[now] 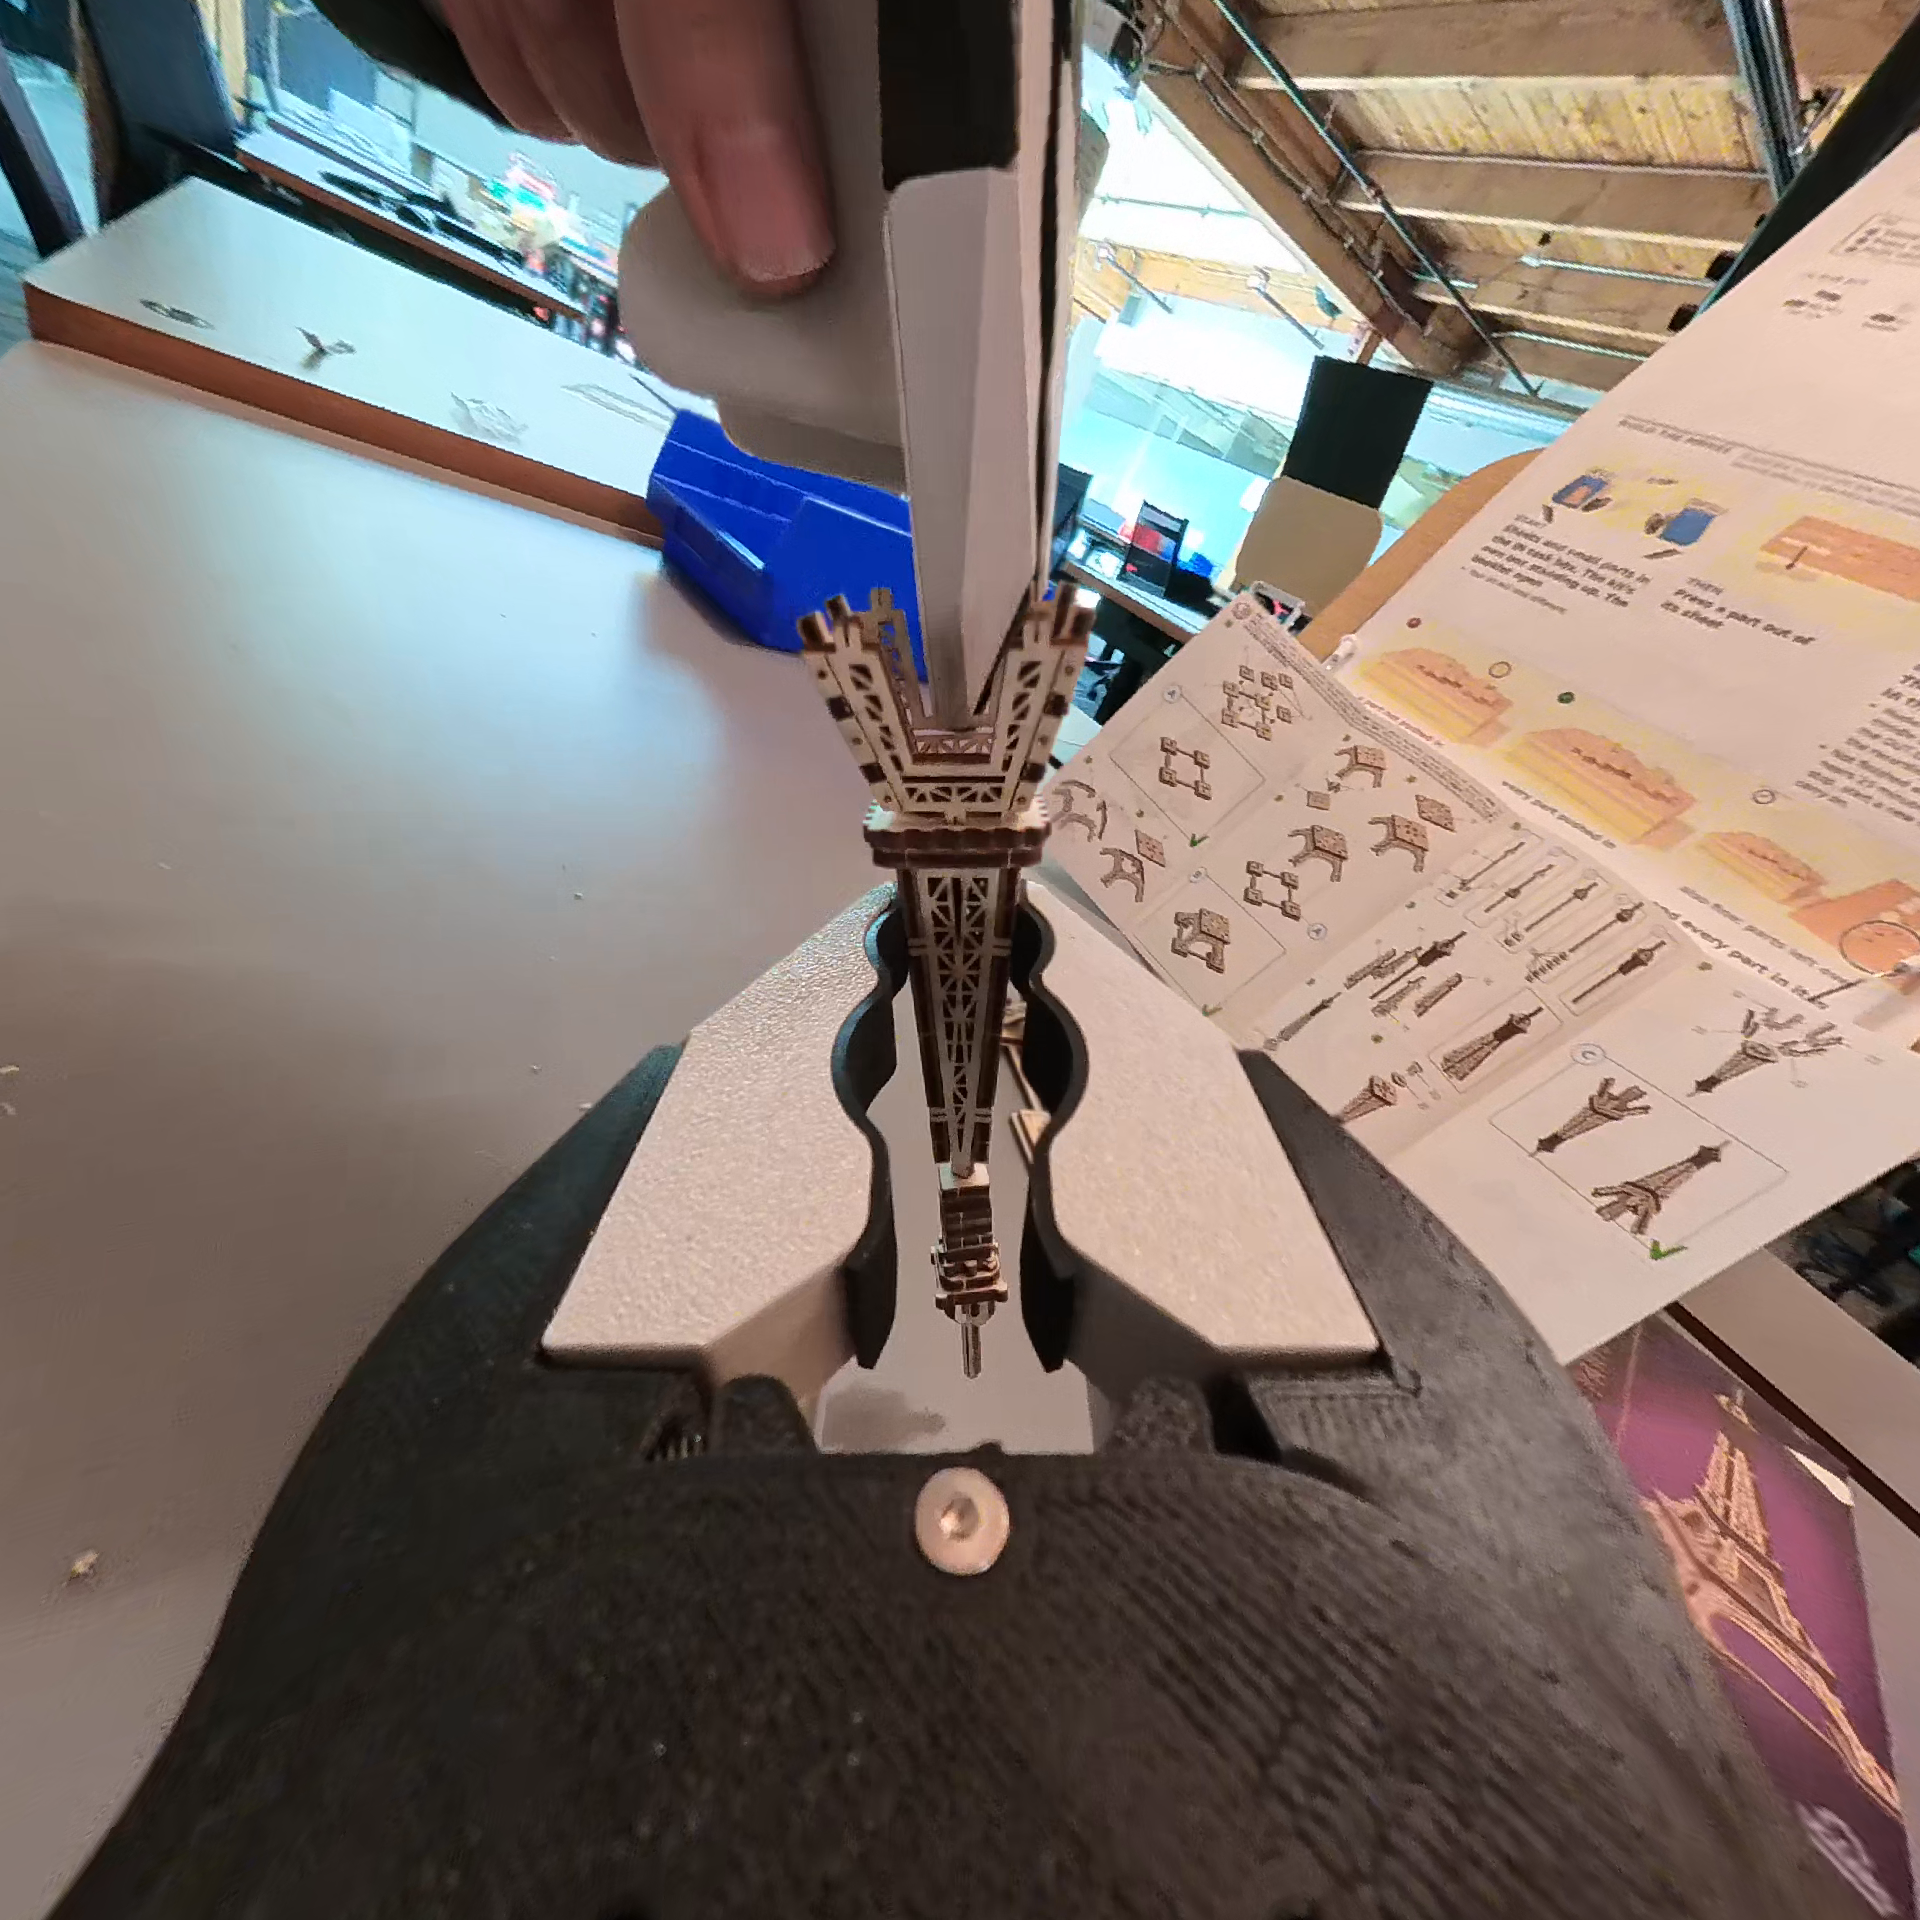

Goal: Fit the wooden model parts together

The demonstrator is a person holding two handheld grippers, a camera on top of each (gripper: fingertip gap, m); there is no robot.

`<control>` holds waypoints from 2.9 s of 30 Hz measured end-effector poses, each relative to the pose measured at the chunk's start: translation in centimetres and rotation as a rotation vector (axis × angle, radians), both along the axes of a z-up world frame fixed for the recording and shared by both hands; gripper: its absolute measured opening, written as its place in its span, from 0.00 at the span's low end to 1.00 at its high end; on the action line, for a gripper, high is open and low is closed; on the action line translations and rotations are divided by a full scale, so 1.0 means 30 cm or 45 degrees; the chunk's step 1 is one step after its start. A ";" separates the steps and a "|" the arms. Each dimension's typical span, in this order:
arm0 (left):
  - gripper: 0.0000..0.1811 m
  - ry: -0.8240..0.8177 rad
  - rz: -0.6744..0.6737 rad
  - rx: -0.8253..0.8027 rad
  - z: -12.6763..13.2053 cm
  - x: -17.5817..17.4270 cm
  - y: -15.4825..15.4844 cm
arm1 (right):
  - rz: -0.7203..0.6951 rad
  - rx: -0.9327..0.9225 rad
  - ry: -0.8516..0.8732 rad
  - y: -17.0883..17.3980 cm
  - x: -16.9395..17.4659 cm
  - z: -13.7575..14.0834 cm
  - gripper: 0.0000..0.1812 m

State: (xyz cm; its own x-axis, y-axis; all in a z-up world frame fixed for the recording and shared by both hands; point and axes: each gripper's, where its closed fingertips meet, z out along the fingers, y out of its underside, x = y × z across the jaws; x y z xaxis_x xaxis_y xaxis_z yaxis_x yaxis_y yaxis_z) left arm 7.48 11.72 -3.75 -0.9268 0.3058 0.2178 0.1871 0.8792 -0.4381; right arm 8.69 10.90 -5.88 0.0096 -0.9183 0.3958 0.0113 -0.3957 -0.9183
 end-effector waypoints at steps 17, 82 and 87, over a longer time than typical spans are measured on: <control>0.00 0.012 0.125 -0.050 0.006 -0.019 -0.017 | -0.081 -0.156 -0.077 -0.025 -0.019 0.014 0.09; 0.14 0.012 0.106 -0.293 0.235 -0.013 0.025 | 0.558 0.589 -0.033 0.106 -0.040 0.088 0.09; 0.08 -0.405 -0.502 -0.401 0.240 -0.070 0.099 | 0.772 0.939 0.078 0.132 -0.049 0.082 0.09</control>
State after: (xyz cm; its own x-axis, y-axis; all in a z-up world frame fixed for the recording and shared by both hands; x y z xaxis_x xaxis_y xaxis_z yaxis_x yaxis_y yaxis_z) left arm 5.37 14.68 3.44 -0.7353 0.6448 -0.2089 0.6378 0.5539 -0.5352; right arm 7.22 14.86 -3.43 0.5673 -0.7680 -0.2971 -0.0321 0.3399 -0.9399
